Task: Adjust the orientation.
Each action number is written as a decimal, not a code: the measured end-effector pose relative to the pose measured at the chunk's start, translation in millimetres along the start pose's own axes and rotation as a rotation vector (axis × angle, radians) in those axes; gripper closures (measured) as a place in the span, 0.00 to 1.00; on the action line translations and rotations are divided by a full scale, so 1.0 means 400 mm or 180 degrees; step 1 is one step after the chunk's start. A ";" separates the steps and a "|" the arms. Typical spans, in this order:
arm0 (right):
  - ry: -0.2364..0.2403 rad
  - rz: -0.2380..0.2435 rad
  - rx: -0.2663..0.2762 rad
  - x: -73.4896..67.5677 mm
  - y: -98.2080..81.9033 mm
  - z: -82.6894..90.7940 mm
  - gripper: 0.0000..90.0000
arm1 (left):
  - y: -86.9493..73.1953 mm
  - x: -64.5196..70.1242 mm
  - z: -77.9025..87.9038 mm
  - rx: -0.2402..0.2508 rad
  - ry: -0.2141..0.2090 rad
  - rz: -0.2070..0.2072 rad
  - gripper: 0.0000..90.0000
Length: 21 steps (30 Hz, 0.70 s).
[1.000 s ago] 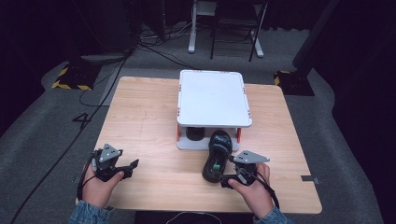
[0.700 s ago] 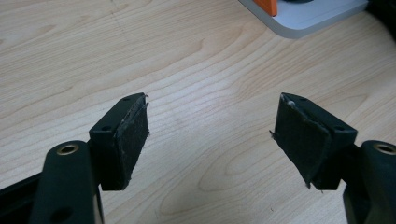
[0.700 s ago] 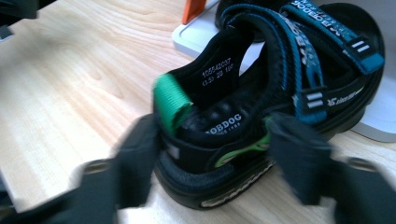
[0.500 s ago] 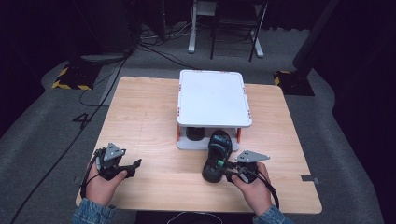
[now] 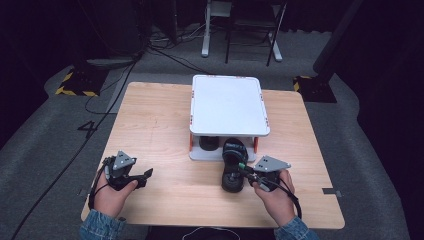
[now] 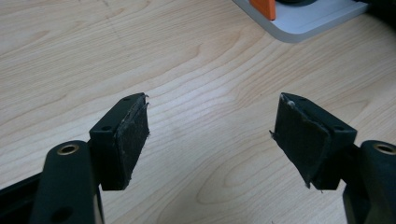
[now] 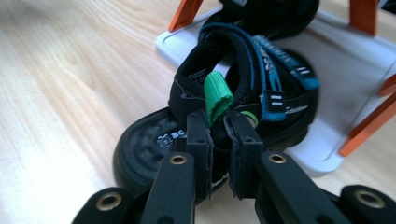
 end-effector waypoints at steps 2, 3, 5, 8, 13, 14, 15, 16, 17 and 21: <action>-0.0069 0.0038 0.0040 0.018 0.007 0.002 0.91 | 0.005 0.005 -0.006 0.0002 -0.0014 -0.0008 0.30; -0.0089 0.0050 0.0069 0.027 0.011 0.002 0.91 | 0.007 0.006 -0.008 0.0006 -0.0017 -0.0008 0.30; -0.0131 0.0043 0.0109 0.043 0.021 -0.003 0.91 | 0.010 0.007 -0.010 -0.0008 -0.0033 -0.0019 0.30; -0.0213 0.0001 0.0185 0.070 0.036 -0.023 0.91 | 0.013 0.005 -0.012 -0.0004 -0.0023 -0.0032 0.30; -0.0309 -0.0161 0.0297 0.119 0.057 -0.081 0.91 | 0.012 0.003 -0.016 -0.0005 -0.0028 -0.0026 0.30; -0.0333 -0.0157 0.0303 0.128 0.060 -0.093 0.91 | 0.012 0.003 -0.015 -0.0010 -0.0028 -0.0028 0.30; -0.0347 -0.0155 0.0305 0.132 0.062 -0.098 0.91 | 0.012 0.002 -0.015 -0.0005 -0.0030 -0.0022 0.30; -0.0371 -0.0136 0.0303 0.138 0.064 -0.104 0.91 | 0.011 0.001 -0.015 -0.0004 -0.0022 -0.0016 0.30; -0.0397 -0.0115 0.0300 0.144 0.066 -0.110 0.90 | 0.011 0.001 -0.015 -0.0004 -0.0023 -0.0009 0.30; -0.0392 -0.0108 0.0292 0.158 0.059 -0.124 0.87 | 0.009 0.001 -0.012 -0.0003 -0.0021 -0.0025 0.30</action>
Point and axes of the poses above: each handheld gripper's, and its own axes: z roughly backward along the jaws, y roughly out of its top, x roughly to its right, the point moved 10 cm from there along -z, roughly forward along the jaws, and after that the axes turned 3 degrees about -x, right-handed, at the moved point
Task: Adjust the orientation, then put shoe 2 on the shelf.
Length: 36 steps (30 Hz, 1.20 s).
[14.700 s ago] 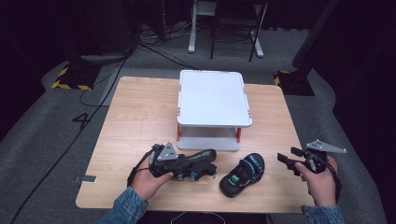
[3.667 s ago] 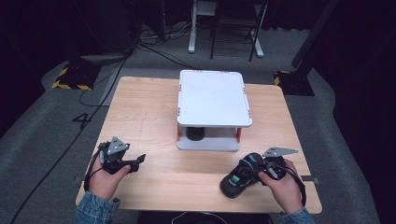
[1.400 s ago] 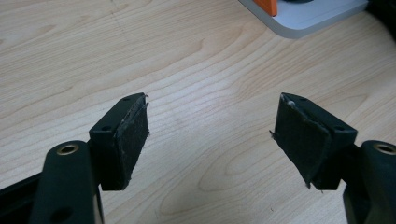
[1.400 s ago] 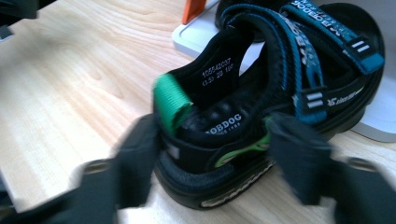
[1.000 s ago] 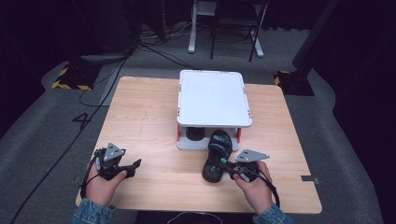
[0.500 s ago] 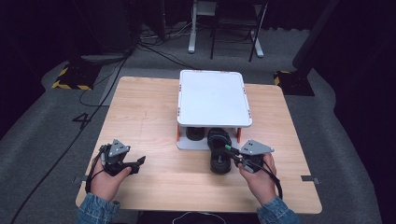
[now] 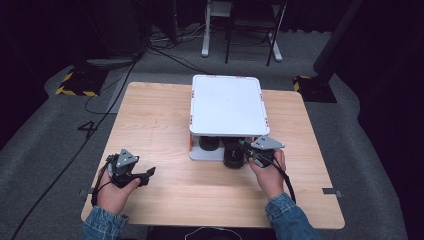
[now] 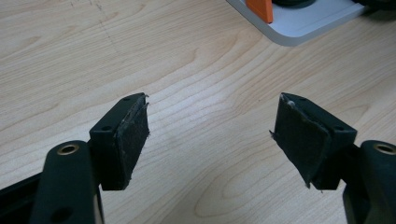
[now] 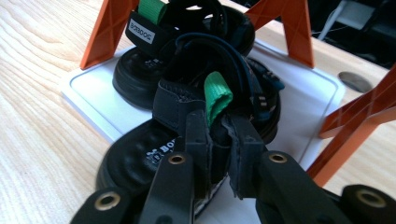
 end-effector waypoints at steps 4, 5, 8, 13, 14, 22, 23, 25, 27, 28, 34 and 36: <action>0.0109 -0.0098 0.0085 -0.021 0.001 0.019 0.55 | -0.001 0.002 -0.002 -0.0010 0.0000 0.0023 0.30; 0.0064 -0.0097 0.0112 -0.024 0.001 0.027 0.46 | -0.001 0.003 -0.003 -0.0018 -0.0006 0.0002 0.30; -0.0002 -0.0104 0.0125 -0.040 -0.012 0.061 0.36 | 0.002 0.007 -0.006 -0.0010 -0.0020 0.0001 0.30; 0.0167 -0.0071 -0.0013 -0.088 -0.058 0.118 0.48 | 0.007 0.011 -0.011 -0.0016 -0.0022 -0.0022 0.30; 0.0201 -0.0059 -0.0041 -0.098 -0.065 0.126 0.50 | 0.010 0.013 -0.013 -0.0004 -0.0032 -0.0026 0.30; 0.0067 -0.0007 -0.0313 -0.128 -0.118 0.084 0.52 | 0.018 0.021 -0.022 -0.0021 -0.0066 -0.0084 0.30; -0.0008 0.0004 -0.0330 -0.121 -0.120 0.072 0.51 | 0.017 0.021 -0.022 -0.0022 -0.0071 -0.0079 0.30; -0.0045 -0.0017 -0.0363 -0.113 -0.124 0.049 0.54 | 0.016 0.019 -0.021 -0.0023 -0.0067 -0.0060 0.30; -0.0046 -0.0056 -0.0408 -0.107 -0.130 0.027 0.55 | 0.014 0.018 -0.022 -0.0024 -0.0064 -0.0055 0.30; -0.0069 -0.0053 -0.0416 -0.103 -0.130 0.023 0.55 | 0.012 0.018 -0.022 -0.0037 -0.0061 -0.0066 0.30; -0.0041 -0.0078 -0.0383 -0.101 -0.116 -0.001 0.51 | 0.008 0.017 -0.021 -0.0027 -0.0054 -0.0049 0.30; -0.0079 -0.0083 -0.0374 -0.092 -0.113 -0.012 0.52 | 0.007 0.015 -0.017 -0.0031 -0.0045 -0.0058 0.30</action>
Point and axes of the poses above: each handheld gripper's, and its own axes: z roughly backward along the jaws, y roughly out of its top, x roughly to its right, the point moved 10 cm from there along -z, roughly forward along the jaws, and after that the axes turned 3 degrees about -x, right-handed, at the moved point
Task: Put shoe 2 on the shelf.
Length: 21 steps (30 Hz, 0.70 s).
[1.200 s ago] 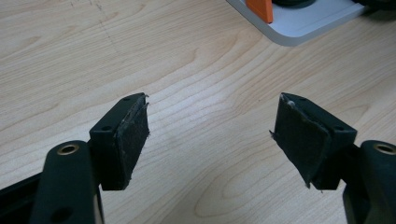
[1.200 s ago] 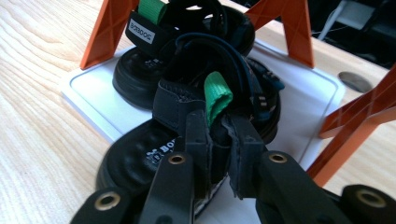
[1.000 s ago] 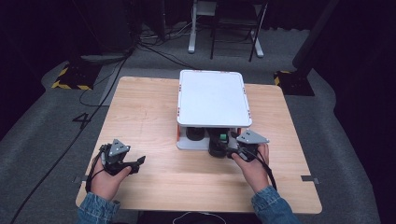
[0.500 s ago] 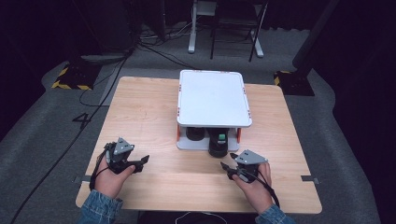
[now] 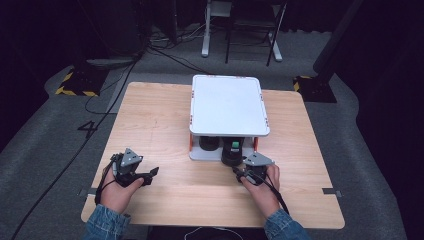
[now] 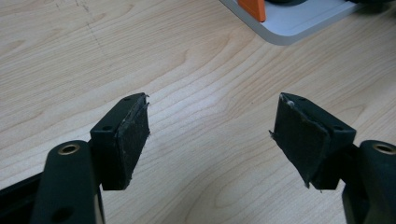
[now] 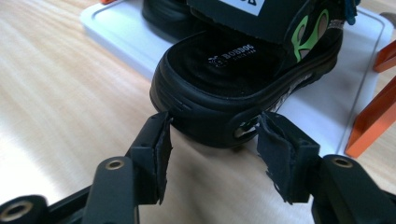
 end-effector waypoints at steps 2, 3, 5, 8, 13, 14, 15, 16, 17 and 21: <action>-0.0010 -0.0041 0.0004 0.007 0.005 -0.010 0.54 | 0.000 0.000 0.002 0.0013 0.0005 0.0016 0.30; -0.0009 -0.0060 0.0010 0.012 0.008 -0.015 0.54 | 0.000 0.000 0.002 0.0015 -0.0001 0.0027 0.30; -0.0010 -0.0110 0.0033 0.023 0.016 -0.026 0.55 | -0.004 -0.002 0.002 -0.0004 0.0010 0.0009 0.30; -0.0030 -0.0179 0.0061 0.036 0.029 -0.045 0.55 | -0.005 -0.003 0.002 -0.0005 0.0007 0.0017 0.30; -0.0095 -0.0176 0.0078 0.050 0.045 -0.070 0.54 | -0.011 -0.007 0.008 -0.0003 0.0023 0.0058 0.30; -0.0095 -0.0176 0.0078 0.050 0.045 -0.070 0.54 | -0.011 -0.007 0.008 -0.0003 0.0023 0.0058 0.30; -0.0134 -0.0140 0.0070 0.057 0.051 -0.077 0.54 | -0.012 -0.010 0.010 0.0002 0.0040 0.0051 0.30; -0.0135 -0.0131 0.0062 0.058 0.052 -0.078 0.53 | -0.012 -0.010 0.011 0.0005 0.0040 0.0051 0.30; -0.0140 -0.0113 0.0047 0.061 0.052 -0.079 0.53 | -0.013 -0.009 0.012 0.0001 0.0029 0.0056 0.30; -0.0191 -0.0093 0.0061 0.073 0.056 -0.087 0.53 | -0.015 -0.009 0.014 -0.0002 0.0037 0.0043 0.30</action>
Point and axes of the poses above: each handheld gripper's, and its own axes: z roughly backward along the jaws, y roughly out of its top, x roughly to its right, the point moved 10 cm from there along -z, roughly forward along the jaws, and after that the axes turned 3 degrees about -x, right-handed, at the moved point
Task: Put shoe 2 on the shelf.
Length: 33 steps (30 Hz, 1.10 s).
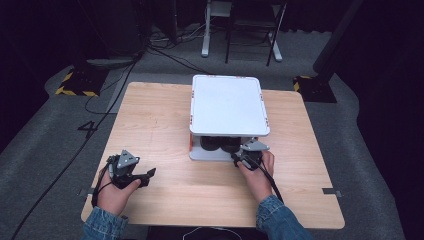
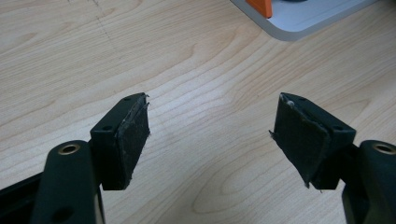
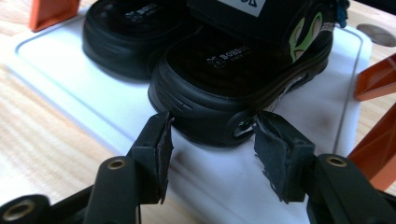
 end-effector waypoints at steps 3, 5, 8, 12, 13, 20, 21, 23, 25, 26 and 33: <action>0.0006 -0.0013 0.0028 0.000 0.002 -0.002 0.55 | 0.000 0.000 0.002 0.0003 -0.0001 0.0003 0.30; 0.0025 0.0028 0.0056 -0.008 0.006 0.007 0.50 | 0.001 -0.001 0.001 0.0009 0.0005 0.0002 0.30; 0.0169 0.0002 0.0116 -0.025 0.012 0.044 0.43 | 0.006 0.000 0.002 0.0041 -0.0003 -0.0012 0.30; 0.0375 -0.0027 0.0288 -0.040 0.017 0.135 0.40 | 0.019 0.009 0.009 0.0103 -0.0066 -0.0067 0.30; 0.0458 -0.0007 0.0320 -0.044 0.019 0.163 0.40 | 0.022 0.011 0.011 0.0120 -0.0074 -0.0067 0.30; 0.0531 -0.0177 0.0383 0.021 0.021 0.291 0.32 | 0.037 0.021 0.034 0.0178 -0.0135 -0.0115 0.29; 0.0518 -0.0203 0.0362 0.032 0.018 0.301 0.31 | 0.036 0.019 0.038 0.0167 -0.0147 -0.0128 0.29; 0.0446 -0.0259 0.0378 0.067 0.014 0.326 0.28 | 0.037 0.013 0.041 0.0161 -0.0125 -0.0142 0.28; 0.0371 -0.0334 0.0381 0.105 0.005 0.346 0.26 | 0.037 0.009 0.044 0.0156 -0.0108 -0.0147 0.27; 0.0330 -0.0377 0.0361 0.128 -0.004 0.358 0.24 | 0.039 0.000 0.049 0.0153 -0.0074 -0.0167 0.27; 0.0135 -0.0604 0.0297 0.236 -0.053 0.415 0.18 | 0.030 -0.033 0.059 0.0120 -0.0027 -0.0100 0.21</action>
Point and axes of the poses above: each handheld gripper's, and its own axes: z roughly backward along the jaws, y roughly out of its top, x roughly to its right, the point moved 10 cm from there along -z, roughly forward along the jaws, and after that the axes turned 3 degrees about -x, right-handed, at the moved point
